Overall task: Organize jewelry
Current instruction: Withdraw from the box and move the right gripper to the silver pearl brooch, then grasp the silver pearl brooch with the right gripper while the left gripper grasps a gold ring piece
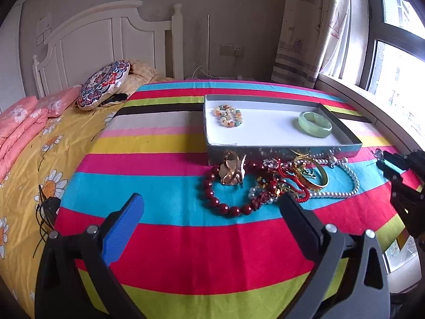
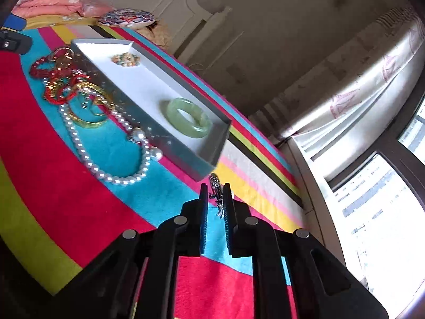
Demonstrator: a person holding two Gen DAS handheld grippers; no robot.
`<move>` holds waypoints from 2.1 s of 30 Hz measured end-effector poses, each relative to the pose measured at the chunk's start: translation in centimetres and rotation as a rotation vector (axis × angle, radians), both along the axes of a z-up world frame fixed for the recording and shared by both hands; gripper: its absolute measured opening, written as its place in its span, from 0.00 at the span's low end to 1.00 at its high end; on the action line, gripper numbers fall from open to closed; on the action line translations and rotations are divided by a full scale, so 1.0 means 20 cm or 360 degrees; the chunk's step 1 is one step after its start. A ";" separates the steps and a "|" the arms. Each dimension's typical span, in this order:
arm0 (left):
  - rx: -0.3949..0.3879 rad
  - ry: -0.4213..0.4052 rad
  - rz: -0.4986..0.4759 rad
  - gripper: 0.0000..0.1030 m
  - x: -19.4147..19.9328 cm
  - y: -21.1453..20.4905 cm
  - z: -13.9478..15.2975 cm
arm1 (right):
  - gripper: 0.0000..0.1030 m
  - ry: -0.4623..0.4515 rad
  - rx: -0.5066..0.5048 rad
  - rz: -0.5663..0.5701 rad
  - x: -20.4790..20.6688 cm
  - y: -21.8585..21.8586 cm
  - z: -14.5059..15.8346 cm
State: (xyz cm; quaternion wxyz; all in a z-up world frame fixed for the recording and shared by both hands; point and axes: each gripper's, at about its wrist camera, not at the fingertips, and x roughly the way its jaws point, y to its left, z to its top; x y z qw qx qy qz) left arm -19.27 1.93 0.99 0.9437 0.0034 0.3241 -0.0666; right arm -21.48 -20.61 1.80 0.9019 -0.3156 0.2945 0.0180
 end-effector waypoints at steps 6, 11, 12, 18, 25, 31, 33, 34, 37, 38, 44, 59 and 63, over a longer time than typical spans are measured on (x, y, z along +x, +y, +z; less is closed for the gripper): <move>-0.0055 0.0091 -0.0019 0.98 0.03 0.04 -0.02 | 0.71 0.0185 0.0783 0.0056 0.01 -0.21 0.12; -0.0110 0.0100 -0.0054 0.98 0.06 0.04 -0.02 | 0.70 0.0263 0.1017 -0.0106 0.02 -0.43 0.11; -0.0110 0.0100 -0.0056 0.98 0.06 0.04 -0.02 | 0.70 0.0282 0.1011 -0.0124 0.02 -0.44 0.09; -0.0061 0.0102 -0.0097 0.97 0.06 -0.03 -0.04 | 0.70 0.0366 0.0948 -0.0054 -0.01 -0.35 0.00; -0.0020 0.0113 -0.0140 0.97 0.06 -0.06 -0.06 | 0.72 0.0439 0.0739 0.0107 0.10 -0.24 -0.05; -0.0023 0.0137 -0.0148 0.97 0.06 -0.05 -0.08 | 0.55 0.0556 0.0791 0.0237 0.18 -0.25 -0.04; -0.0022 0.0140 -0.0157 0.97 0.05 -0.05 -0.08 | 0.55 0.0582 0.0801 0.0224 0.15 -0.28 -0.03; -0.0017 0.0142 -0.0158 0.97 0.05 -0.05 -0.08 | 0.55 0.0601 0.0806 0.0218 0.12 -0.29 -0.03; -0.0022 0.0152 -0.0162 0.97 0.07 -0.06 -0.09 | 0.57 0.0657 0.0891 0.0221 0.04 -0.33 -0.02; -0.0033 0.0157 -0.0165 0.97 0.07 -0.05 -0.09 | 0.59 0.0667 0.0915 0.0226 0.03 -0.34 -0.02; -0.0060 0.0164 -0.0206 0.97 0.07 -0.09 -0.09 | 0.70 0.0604 0.0749 0.0318 -0.02 -0.29 -0.04; -0.0121 0.0185 -0.0240 0.73 0.18 -0.09 -0.08 | 0.35 0.0458 0.0827 0.0279 -0.03 -0.30 0.00; -0.0183 0.0188 -0.0194 0.73 0.24 -0.05 -0.06 | 0.35 0.0424 0.0858 0.0258 -0.01 -0.31 0.01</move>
